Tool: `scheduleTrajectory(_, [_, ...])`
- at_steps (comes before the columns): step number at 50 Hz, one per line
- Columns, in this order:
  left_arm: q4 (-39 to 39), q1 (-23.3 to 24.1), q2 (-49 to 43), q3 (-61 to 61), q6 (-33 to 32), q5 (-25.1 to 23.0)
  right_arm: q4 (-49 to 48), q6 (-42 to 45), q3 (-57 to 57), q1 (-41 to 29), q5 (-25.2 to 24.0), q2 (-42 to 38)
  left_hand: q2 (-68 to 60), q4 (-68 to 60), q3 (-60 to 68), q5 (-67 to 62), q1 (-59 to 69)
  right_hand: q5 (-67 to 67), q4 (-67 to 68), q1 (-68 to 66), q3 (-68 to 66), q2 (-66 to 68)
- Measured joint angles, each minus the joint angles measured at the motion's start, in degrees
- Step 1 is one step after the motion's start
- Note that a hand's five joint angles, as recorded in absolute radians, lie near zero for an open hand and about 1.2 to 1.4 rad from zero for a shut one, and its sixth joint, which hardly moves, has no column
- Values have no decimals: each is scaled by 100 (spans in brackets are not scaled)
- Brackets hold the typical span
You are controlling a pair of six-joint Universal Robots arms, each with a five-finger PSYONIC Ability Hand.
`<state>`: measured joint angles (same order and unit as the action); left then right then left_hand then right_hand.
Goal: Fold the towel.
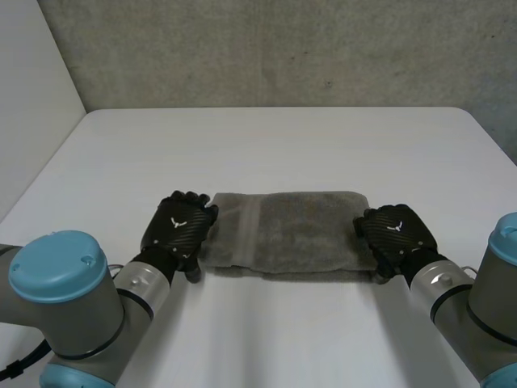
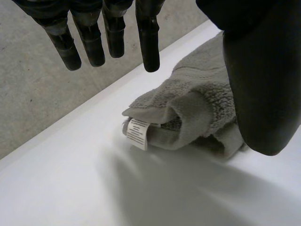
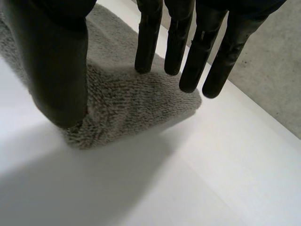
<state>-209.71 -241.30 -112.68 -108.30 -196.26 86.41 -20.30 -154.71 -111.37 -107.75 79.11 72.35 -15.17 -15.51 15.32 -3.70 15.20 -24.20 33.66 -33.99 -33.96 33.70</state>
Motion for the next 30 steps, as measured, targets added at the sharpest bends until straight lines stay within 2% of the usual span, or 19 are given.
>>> scheduleTrajectory(11, [-19, -255, 42, 17, 99, 143, -47, 5, 71, 91, -49, -294, 10, 0, 0, 0, 0, -436, 463, -453, -443, 427])
scheduleTrajectory(16, [-24, -269, 63, 17, 314, 176, -39, 5, 103, 117, -64, -399, 10, 0, 0, 0, 0, -3161, 3227, -3108, -3248, 3353])
scheduleTrajectory(19, [-26, -277, 97, 17, 460, 178, -18, 4, 99, 179, -63, -381, 11, 0, 0, 0, 0, -4106, 4181, -3636, -4141, 4197])
scheduleTrajectory(25, [-26, -377, 190, 11, 700, 177, 53, 26, -29, 360, -95, -252, 11, 0, 0, 0, 0, -4163, 4294, -3694, -4248, 4237])
scheduleTrajectory(30, [-26, -475, 235, 33, 823, 175, 122, 287, -292, 697, -325, -45, 11, 0, 0, 0, 0, -4163, 4307, -3695, -4248, 4237])
